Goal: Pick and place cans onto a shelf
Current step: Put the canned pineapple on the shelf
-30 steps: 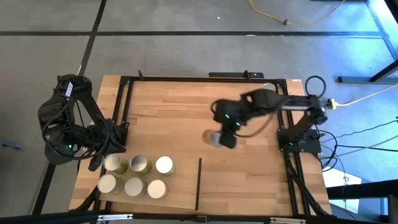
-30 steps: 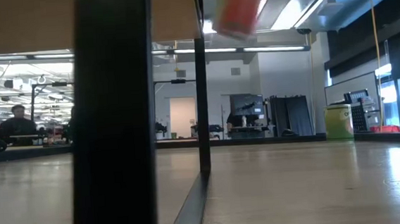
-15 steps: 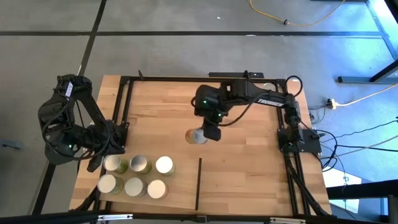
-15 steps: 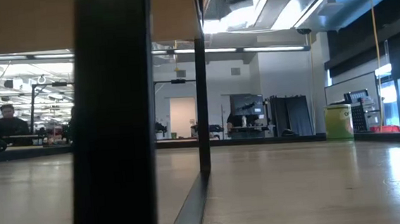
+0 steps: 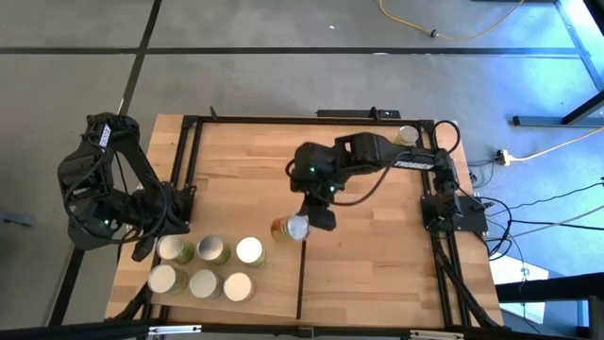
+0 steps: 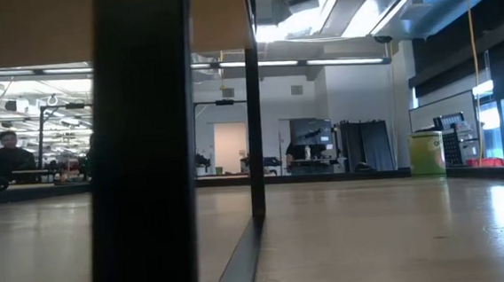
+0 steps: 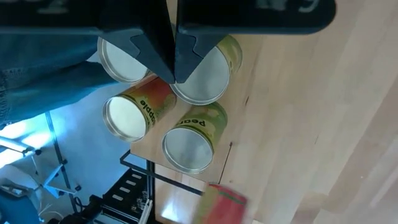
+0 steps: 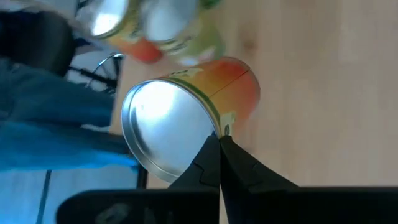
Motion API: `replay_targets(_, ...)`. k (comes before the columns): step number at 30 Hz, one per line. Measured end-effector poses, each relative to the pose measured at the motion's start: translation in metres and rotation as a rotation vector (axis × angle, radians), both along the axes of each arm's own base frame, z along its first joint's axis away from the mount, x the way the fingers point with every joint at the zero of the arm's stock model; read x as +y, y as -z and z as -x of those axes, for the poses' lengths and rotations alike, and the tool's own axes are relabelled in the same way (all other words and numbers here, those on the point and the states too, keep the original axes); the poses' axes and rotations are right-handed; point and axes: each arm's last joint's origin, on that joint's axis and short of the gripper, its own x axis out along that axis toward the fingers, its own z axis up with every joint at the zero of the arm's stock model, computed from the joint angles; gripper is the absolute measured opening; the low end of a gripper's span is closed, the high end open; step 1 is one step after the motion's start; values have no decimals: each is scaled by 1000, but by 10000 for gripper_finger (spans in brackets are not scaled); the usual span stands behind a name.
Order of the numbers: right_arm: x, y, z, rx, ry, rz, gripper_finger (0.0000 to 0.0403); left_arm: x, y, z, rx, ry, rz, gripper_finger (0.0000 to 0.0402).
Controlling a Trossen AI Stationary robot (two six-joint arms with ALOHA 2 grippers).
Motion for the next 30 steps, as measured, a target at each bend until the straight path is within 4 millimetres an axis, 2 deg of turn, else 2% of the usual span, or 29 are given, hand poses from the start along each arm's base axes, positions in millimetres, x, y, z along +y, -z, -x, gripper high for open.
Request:
replay_targets(11,29,-2,1,-31,-81,-17,0,0,0,0,0,0,0,0)
replay_targets(18,29,0,2,-29,-45,59,0,0,0,0,0,0,1,0)
replay_targets(22,17,4,5,14,2,179,0,0,0,0,0,-1,1,0)
replay_targets(27,-16,5,2,22,108,262,0,0,0,0,0,-1,1,0)
replay_targets(30,-33,12,-8,16,138,266,0,0,0,0,0,-1,2,0)
